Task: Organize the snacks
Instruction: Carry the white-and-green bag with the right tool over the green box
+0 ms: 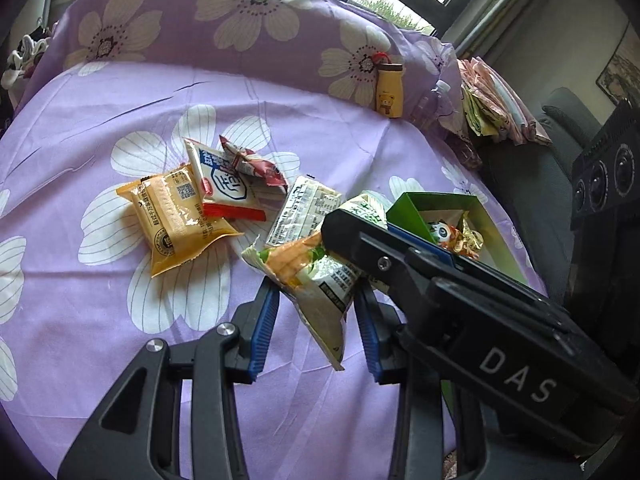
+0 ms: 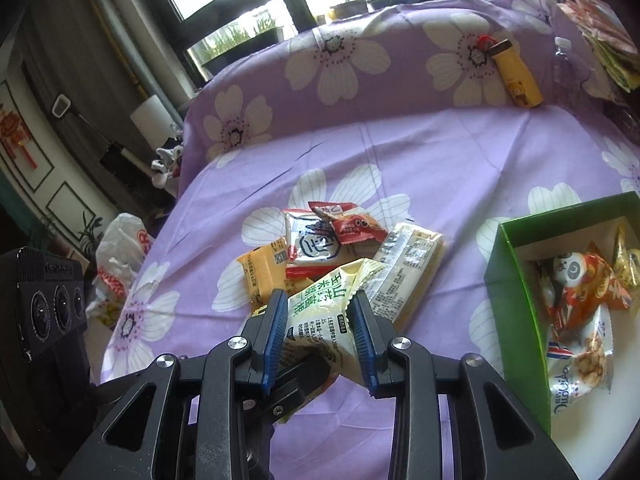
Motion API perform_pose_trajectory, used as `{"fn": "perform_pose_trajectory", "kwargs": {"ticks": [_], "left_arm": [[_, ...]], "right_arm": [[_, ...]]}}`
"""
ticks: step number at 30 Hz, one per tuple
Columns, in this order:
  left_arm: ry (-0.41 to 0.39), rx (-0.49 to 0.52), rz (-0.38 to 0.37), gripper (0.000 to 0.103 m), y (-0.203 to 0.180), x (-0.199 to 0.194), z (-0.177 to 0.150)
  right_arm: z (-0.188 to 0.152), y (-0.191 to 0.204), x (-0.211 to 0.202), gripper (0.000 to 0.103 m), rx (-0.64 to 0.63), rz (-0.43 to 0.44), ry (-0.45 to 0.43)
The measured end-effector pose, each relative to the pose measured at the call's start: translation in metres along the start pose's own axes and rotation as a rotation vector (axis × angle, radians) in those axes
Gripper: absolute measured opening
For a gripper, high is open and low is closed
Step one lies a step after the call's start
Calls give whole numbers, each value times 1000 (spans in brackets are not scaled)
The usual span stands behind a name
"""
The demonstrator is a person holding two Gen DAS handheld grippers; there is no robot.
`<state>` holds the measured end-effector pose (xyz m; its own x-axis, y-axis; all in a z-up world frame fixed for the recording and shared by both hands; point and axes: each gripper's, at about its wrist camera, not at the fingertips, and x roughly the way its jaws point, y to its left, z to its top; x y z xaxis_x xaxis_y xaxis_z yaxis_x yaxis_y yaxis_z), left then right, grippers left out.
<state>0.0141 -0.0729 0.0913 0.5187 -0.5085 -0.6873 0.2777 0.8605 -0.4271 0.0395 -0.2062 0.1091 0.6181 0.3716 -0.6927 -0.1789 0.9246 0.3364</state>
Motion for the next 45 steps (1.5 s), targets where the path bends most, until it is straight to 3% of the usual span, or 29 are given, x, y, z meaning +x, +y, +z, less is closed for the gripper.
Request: {"fn": "perform_pose_trajectory", "kwargs": {"ticks": [10,17,28,36,45], "left_arm": [[-67,116,-44,37,-39,-27,4],[-103,202,-85,37,-79,-32,10],[-60,253,-149,37,-124,2,15],[21,274,-201,37,-159,35,16],[102,295,-207,37,-185,69,10]], "right_arm": [[-2,1,-53,36,13,-19,-132],[2,-21,-97,36,48,-11,-201],[3,-73,-123,36,151,-57,-226],[-2,-119,-135,36,262,-92,-223],[-9,-160,-136,36,359,-126,-193]]}}
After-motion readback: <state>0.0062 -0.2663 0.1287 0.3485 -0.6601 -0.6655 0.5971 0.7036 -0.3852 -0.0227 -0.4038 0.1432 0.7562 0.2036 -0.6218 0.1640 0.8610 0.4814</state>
